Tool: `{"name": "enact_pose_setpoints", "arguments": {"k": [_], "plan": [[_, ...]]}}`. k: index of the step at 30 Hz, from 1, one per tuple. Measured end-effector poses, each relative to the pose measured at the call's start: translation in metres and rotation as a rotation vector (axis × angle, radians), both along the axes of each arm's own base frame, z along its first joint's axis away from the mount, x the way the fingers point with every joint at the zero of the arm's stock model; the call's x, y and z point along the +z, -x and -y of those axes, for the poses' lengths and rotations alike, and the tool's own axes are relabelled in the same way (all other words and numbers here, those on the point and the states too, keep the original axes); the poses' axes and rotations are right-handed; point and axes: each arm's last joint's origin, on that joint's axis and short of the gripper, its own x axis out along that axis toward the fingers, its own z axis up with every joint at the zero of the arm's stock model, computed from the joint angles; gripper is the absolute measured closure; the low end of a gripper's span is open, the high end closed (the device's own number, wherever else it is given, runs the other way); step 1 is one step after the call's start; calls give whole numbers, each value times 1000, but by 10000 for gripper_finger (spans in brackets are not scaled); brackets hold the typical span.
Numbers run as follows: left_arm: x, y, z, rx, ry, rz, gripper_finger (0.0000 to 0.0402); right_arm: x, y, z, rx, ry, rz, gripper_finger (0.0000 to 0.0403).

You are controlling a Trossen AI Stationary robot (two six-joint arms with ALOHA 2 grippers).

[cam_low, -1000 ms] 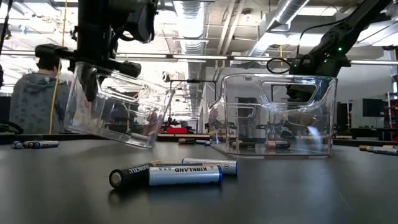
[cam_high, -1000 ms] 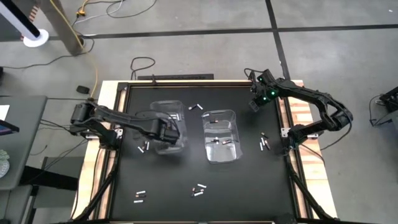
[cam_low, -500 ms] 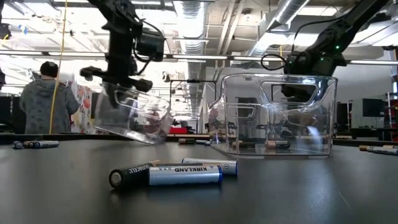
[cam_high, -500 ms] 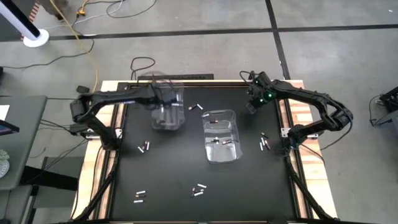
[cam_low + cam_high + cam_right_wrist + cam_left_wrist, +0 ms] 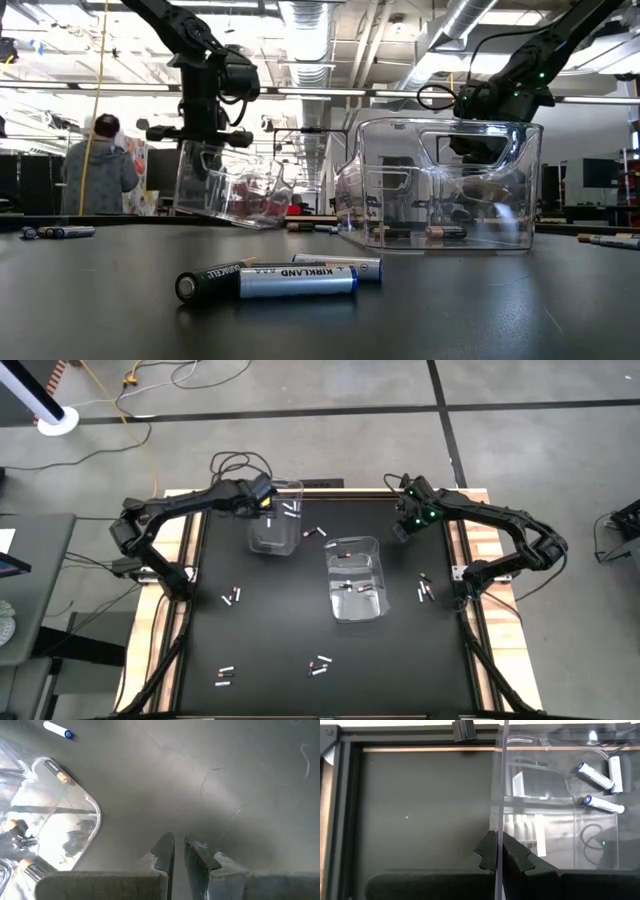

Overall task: Sort batteries
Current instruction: Move the left transparent bin to the top of the table

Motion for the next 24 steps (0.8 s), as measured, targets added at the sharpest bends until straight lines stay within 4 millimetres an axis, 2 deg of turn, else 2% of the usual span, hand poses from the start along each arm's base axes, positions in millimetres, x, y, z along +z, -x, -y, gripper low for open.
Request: {"name": "enact_pose_setpoints", "arguments": {"k": [17,24], "plan": [[0,-10,13,49,-5,48,378,1,-1,1,1,17,13,342],[0,-10,15,2,3,23,377,0,-1,0,3,5,3,342]]}}
